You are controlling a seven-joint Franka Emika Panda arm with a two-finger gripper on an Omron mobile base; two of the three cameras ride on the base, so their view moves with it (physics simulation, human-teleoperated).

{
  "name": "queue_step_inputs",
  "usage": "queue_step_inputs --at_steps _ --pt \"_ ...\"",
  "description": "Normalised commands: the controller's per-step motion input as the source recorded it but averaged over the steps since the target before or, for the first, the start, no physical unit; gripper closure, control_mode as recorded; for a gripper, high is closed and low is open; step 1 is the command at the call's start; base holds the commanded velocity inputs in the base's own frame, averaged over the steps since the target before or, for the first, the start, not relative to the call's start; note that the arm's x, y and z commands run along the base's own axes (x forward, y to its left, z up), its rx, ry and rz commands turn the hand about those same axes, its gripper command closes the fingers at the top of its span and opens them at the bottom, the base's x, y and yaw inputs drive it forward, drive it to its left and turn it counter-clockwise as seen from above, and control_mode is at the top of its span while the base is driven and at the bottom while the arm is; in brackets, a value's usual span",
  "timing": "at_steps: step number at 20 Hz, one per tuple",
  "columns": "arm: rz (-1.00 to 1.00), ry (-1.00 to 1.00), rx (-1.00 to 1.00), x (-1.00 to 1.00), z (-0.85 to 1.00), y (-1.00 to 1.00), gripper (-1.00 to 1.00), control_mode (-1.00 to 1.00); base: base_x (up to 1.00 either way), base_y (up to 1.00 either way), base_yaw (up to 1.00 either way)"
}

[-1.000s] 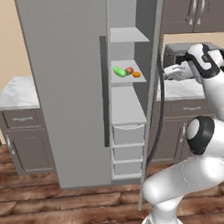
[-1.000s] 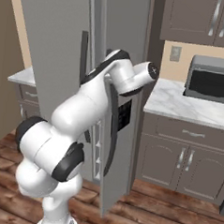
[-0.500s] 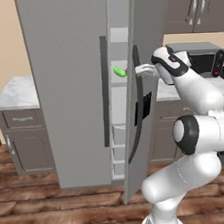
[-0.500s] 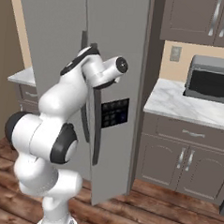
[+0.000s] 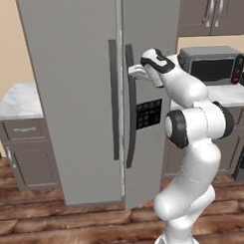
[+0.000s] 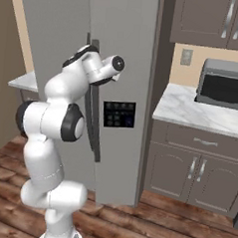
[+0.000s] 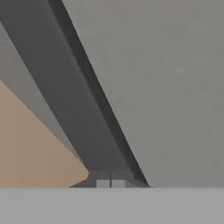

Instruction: Take the corn and lemon wedge from the highest rack and move them to the second highest rack where the peach and orange are located, to maximize freezer space. Close the freezer door after rearranging.

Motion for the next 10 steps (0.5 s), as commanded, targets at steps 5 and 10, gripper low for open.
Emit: queue_step_inputs --at_steps 5,10 --pt "-0.08 0.04 0.01 0.91 0.01 0.32 1.0 -1.0 0.0 0.0 0.0" --pt "-0.19 0.0 0.0 0.52 0.0 0.53 1.0 -1.0 0.0 0.0 0.0"
